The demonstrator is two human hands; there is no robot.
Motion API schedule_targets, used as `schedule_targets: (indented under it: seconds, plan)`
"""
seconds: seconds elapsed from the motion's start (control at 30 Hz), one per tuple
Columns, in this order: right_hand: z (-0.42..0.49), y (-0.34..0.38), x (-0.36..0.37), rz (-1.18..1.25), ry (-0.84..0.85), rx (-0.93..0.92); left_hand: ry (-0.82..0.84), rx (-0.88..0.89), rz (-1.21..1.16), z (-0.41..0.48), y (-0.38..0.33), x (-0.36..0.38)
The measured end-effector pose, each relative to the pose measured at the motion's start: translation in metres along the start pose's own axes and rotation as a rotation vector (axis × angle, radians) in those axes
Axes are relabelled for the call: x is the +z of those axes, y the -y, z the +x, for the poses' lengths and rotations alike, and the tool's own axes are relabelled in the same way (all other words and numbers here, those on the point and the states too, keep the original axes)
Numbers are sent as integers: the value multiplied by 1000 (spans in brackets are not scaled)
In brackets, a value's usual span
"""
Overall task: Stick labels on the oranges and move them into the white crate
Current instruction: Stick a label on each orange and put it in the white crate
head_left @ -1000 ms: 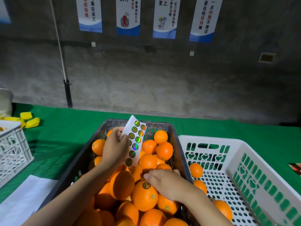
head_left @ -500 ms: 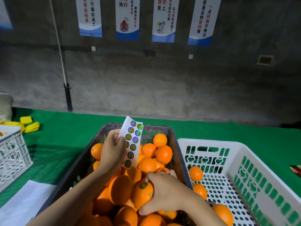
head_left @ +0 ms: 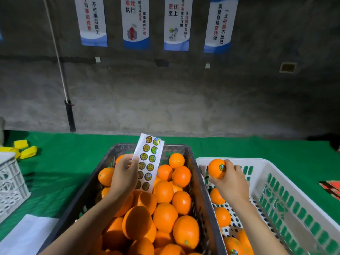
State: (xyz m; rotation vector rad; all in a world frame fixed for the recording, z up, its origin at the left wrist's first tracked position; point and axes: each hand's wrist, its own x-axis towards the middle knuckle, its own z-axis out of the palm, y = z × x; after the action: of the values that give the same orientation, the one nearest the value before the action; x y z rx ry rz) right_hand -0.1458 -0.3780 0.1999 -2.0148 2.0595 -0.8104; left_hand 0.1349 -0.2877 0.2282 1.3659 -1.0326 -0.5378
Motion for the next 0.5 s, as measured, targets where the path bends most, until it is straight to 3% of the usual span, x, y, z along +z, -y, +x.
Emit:
schedule_targets:
  seconds: [0.1, 0.27, 0.4, 0.5]
  plan:
    - [2, -21, 1, -156, 109, 126, 55, 0, 63, 1, 2, 1]
    - [14, -43, 50, -349, 547, 126, 134, 13, 149, 0, 2, 2]
    - [44, -54, 98, -164, 568, 84, 183, 12, 180, 0, 3, 1]
    - [55, -54, 109, -199, 542, 55, 192, 18, 202, 2, 4, 3]
